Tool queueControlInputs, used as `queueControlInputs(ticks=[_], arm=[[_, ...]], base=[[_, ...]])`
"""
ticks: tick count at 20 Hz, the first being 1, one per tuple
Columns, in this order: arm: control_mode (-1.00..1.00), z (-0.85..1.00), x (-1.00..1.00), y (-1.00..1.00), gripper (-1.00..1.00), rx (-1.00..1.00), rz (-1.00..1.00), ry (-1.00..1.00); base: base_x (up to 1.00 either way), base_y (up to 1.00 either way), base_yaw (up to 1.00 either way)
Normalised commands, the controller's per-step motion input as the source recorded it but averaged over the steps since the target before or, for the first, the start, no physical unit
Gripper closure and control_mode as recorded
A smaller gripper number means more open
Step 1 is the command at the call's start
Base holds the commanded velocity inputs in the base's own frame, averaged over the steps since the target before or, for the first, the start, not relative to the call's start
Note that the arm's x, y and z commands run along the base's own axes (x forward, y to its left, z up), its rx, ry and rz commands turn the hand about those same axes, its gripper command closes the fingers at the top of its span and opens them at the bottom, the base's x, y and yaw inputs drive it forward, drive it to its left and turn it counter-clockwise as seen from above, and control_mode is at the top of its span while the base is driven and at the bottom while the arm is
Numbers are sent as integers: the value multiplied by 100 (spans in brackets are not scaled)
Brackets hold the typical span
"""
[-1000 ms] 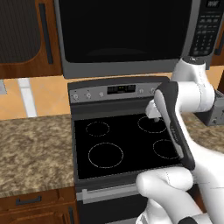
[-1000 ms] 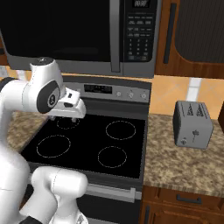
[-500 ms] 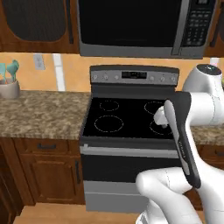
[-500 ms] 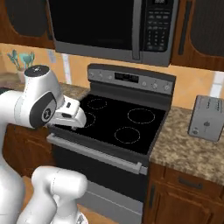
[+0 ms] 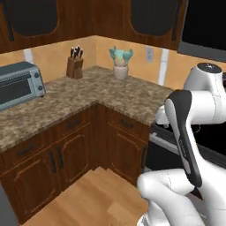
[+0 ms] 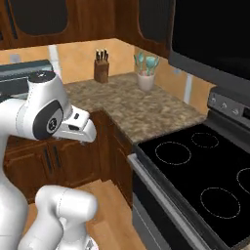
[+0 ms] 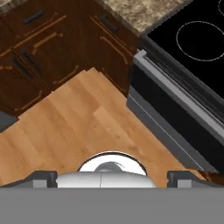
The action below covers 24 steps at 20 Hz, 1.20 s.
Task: Navigate to the shelves.
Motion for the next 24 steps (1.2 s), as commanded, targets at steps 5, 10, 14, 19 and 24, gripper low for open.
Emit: queueControlInputs(ticks=[5,10,14,19,24], arm=[[100,0,0,0,-100,0,0,0],[100,0,0,0,-100,0,0,0],[100,0,0,0,-100,0,0,0],[100,0,0,0,-100,0,0,0],[100,0,0,0,-100,0,0,0]], base=[[0,0,100],[0,0,100],[0,0,100],[0,0,100],[0,0,100]])
